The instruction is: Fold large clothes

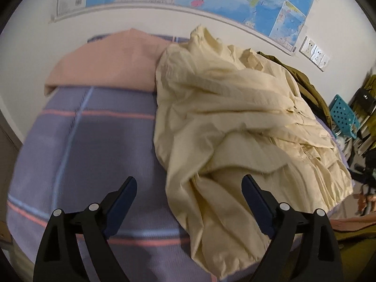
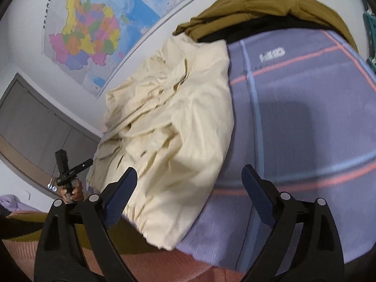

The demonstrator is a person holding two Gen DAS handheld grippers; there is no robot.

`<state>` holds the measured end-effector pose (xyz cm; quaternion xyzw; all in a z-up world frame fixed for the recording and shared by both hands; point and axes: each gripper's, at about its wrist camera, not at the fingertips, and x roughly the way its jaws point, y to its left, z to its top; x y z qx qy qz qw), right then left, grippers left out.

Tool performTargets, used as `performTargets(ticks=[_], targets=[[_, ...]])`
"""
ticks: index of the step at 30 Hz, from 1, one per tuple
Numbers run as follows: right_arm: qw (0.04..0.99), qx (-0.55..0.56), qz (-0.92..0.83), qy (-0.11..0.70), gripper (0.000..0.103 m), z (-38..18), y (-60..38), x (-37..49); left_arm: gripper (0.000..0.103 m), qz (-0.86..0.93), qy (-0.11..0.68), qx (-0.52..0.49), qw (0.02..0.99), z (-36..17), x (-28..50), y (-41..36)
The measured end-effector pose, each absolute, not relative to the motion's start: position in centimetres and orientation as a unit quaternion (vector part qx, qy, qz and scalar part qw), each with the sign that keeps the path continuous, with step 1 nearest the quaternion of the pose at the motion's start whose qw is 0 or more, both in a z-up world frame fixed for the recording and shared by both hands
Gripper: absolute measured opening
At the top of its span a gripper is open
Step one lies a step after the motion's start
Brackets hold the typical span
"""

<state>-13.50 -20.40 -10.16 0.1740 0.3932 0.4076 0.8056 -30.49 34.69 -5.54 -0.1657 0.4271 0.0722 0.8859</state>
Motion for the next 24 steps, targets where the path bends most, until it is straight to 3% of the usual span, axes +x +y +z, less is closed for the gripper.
performTargets(ticks=[5, 7, 21, 23, 24], targets=[[0.79, 0.18, 0.432, 0.397, 0.092, -11.2, -19.7, -14.6, 0.089, 0.029, 0.447, -0.203, 0.871, -7.4, -31.1, 33.7], [0.787, 0.173, 0.439, 0.397, 0.093, -11.4, -19.0, -14.9, 0.095, 0.014, 0.448, -0.205, 0.87, -7.7, -31.3, 33.2], [0.776, 0.133, 0.481, 0.387, 0.098, -11.3, -15.1, -16.1, 0.096, -0.05, 0.426, -0.219, 0.877, -8.1, -31.3, 29.8], [0.774, 0.123, 0.487, 0.386, 0.098, -11.3, -14.2, -16.2, 0.096, -0.039, 0.426, -0.211, 0.879, -8.0, -31.0, 29.2], [0.77, 0.124, 0.494, 0.384, 0.092, -11.3, -13.9, -16.2, 0.093, -0.035, 0.426, -0.212, 0.879, -8.0, -30.8, 29.2]])
